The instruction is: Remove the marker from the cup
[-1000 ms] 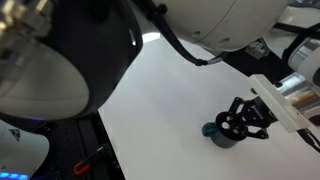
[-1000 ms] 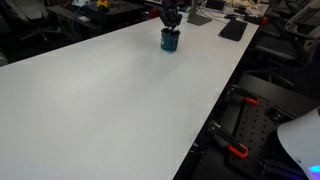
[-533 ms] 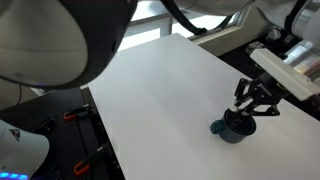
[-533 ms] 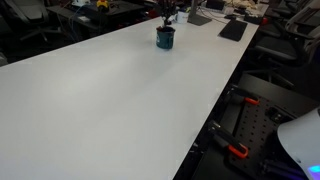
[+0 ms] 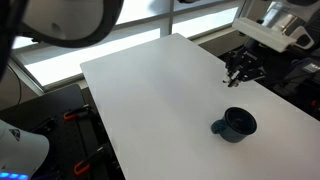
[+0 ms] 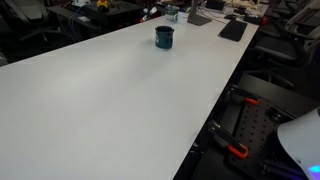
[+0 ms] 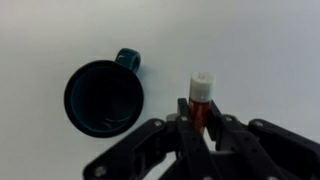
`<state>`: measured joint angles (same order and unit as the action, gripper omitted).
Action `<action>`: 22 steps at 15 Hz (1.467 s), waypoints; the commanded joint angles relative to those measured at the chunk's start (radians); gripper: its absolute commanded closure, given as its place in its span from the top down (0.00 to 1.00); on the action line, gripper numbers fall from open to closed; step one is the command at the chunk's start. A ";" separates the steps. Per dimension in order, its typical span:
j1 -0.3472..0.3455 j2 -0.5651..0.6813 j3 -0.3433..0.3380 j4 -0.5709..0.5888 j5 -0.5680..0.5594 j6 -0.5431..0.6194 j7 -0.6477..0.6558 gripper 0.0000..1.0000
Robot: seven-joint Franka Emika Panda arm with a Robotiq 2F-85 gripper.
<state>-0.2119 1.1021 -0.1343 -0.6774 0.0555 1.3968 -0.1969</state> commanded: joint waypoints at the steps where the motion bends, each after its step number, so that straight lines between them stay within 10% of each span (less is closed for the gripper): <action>1: 0.087 0.020 0.003 -0.002 -0.052 0.049 -0.046 0.05; 8: 0.188 0.100 0.012 -0.045 -0.106 0.175 -0.136 0.05; 16: 0.180 0.125 0.014 -0.198 -0.084 0.721 -0.107 0.05; 17: 0.182 0.119 0.010 -0.216 -0.088 0.721 -0.105 0.45; 22: 0.182 0.105 0.000 -0.253 -0.091 0.703 -0.101 0.75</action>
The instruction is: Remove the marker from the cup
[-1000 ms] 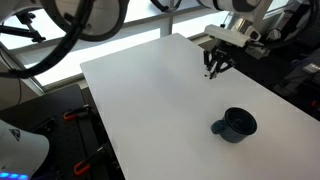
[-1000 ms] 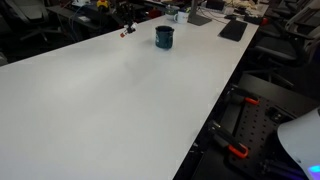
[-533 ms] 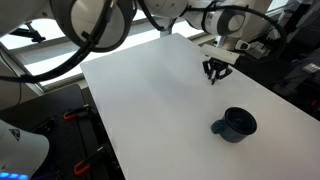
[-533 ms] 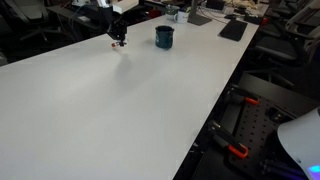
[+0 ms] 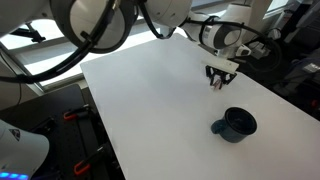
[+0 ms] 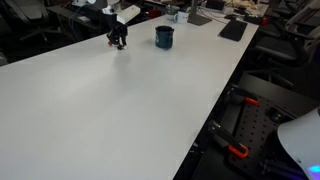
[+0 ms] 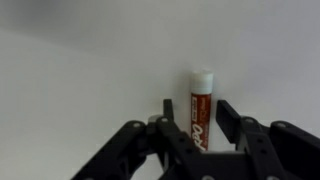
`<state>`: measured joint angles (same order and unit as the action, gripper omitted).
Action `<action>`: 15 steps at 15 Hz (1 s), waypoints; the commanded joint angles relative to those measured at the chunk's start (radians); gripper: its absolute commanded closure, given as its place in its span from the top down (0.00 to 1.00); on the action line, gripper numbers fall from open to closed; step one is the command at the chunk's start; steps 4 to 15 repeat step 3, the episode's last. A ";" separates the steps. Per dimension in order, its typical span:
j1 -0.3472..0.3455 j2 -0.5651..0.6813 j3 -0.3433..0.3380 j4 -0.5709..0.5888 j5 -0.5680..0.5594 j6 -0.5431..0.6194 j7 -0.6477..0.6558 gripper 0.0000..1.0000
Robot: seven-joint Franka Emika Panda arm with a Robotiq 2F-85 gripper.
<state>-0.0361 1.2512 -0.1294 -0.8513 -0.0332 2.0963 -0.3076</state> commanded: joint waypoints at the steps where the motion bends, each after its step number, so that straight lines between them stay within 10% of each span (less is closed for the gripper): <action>1: 0.004 -0.046 -0.005 -0.080 -0.003 -0.013 0.003 0.81; 3: 0.005 -0.048 -0.015 -0.079 -0.014 -0.057 -0.001 0.97; 15: 0.005 -0.048 -0.015 -0.079 -0.014 -0.057 -0.001 0.97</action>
